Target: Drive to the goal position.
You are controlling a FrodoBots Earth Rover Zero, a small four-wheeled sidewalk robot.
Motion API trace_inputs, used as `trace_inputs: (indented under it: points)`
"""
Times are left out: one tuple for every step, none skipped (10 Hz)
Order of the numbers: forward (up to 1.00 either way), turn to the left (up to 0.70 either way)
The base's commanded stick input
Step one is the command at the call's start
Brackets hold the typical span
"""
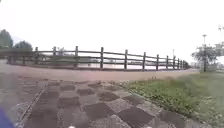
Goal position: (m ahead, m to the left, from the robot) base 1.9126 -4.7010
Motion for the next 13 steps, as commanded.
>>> trace_inputs:
  points:
    - [0.70,0.35]
    - [0.70,0.35]
    - [0.70,0.35]
    - [0.70,0.35]
    - [0.70,0.35]
    - [0.70,0.10]
    - [0.70,0.09]
    - [0.70,0.07]
    - [0.70,0.03]
    - [0.70,0.00]
    - [0.70,0.00]
    - [0.70,0.02]
    - [0.70,0.00]
